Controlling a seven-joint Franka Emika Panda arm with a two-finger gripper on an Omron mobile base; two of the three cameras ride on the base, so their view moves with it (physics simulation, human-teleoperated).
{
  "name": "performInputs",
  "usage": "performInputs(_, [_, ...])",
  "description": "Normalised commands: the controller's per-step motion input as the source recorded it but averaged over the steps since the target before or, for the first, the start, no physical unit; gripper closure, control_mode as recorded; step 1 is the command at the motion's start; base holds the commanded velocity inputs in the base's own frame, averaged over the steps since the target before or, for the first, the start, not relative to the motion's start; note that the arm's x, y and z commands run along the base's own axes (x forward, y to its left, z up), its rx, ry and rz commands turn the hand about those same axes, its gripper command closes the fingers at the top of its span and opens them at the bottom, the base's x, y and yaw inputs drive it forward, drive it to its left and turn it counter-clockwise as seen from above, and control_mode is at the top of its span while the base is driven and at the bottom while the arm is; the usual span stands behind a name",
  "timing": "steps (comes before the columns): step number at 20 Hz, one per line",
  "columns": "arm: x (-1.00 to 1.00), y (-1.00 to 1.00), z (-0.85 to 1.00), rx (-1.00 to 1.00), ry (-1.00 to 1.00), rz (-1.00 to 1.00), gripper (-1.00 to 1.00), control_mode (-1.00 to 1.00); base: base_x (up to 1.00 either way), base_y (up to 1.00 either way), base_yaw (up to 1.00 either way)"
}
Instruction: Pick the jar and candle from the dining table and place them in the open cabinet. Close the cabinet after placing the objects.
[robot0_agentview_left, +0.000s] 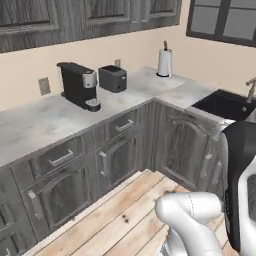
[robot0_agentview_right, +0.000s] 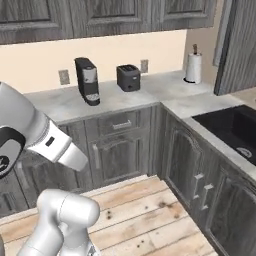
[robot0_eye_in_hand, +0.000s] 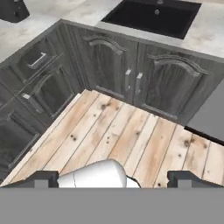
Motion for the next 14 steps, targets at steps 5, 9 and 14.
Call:
performInputs(5, [0.0, 0.0, 0.0, 0.0, 0.0, 0.0, -1.0, 1.0, -0.03, 0.62, 0.95])
performInputs(9, [0.0, 0.0, 0.0, 0.0, 0.0, 0.0, -1.0, 1.0, 0.0, 0.62, 0.96])
performInputs(14, [0.0, 0.0, 0.0, 0.0, 0.0, 0.0, -1.0, 1.0, 0.0, 0.62, 0.96])
